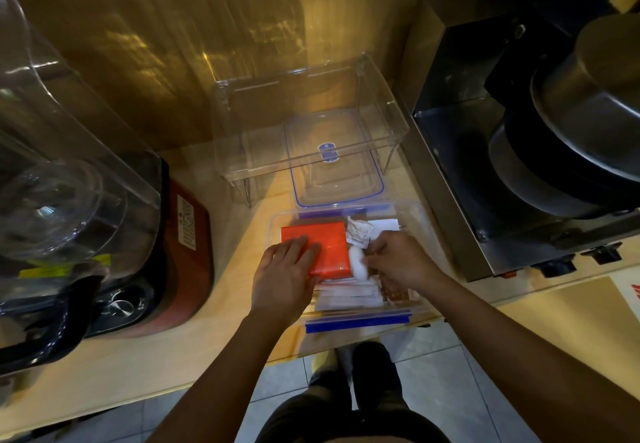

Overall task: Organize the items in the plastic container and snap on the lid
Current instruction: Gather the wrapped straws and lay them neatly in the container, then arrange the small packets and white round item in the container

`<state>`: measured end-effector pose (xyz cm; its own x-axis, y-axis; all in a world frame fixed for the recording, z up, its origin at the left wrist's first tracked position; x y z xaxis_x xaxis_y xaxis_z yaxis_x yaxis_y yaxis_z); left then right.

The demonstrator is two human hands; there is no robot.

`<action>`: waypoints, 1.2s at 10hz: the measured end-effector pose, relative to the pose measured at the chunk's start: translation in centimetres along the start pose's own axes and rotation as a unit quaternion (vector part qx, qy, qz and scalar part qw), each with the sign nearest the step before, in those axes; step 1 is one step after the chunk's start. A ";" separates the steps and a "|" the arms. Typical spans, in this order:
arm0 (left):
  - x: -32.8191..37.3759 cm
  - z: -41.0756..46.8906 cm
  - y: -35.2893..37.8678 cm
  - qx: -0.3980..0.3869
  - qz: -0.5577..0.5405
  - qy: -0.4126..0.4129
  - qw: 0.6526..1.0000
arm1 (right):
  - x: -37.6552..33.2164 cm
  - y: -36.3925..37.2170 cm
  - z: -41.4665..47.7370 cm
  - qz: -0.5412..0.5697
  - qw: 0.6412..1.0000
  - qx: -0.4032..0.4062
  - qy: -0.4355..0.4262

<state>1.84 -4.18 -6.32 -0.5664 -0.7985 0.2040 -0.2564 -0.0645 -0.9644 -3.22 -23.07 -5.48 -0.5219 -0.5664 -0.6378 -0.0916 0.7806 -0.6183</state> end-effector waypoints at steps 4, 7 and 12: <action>1.9 1.4 -2.9 0.018 -0.086 0.016 0.996 | 0.6 2.3 0.8 -0.077 0.997 -0.017 -0.018; 8.6 9.2 -2.7 -0.037 0.196 0.114 0.973 | 1.9 1.9 0.9 -0.022 1.000 -0.015 -0.015; 6.1 8.7 -4.8 0.048 0.040 0.052 0.997 | 2.7 2.0 1.2 0.065 0.995 -0.013 -0.072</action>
<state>6.44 -14.01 -1.94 -0.6615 -0.7371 0.1381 -0.1345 -0.0646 -0.9888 -3.75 -23.34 -8.99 -0.4045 -0.4905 -0.7719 -0.0538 0.8553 -0.5153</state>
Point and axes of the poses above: each hand's wrist, its own z-axis towards the middle knuckle, its own y-axis out of the palm, x = y × z, the point moved 4 cm from there along z, towards the middle knuckle, and after that the axes turned 5 degrees about -y, right-handed, at the moved point
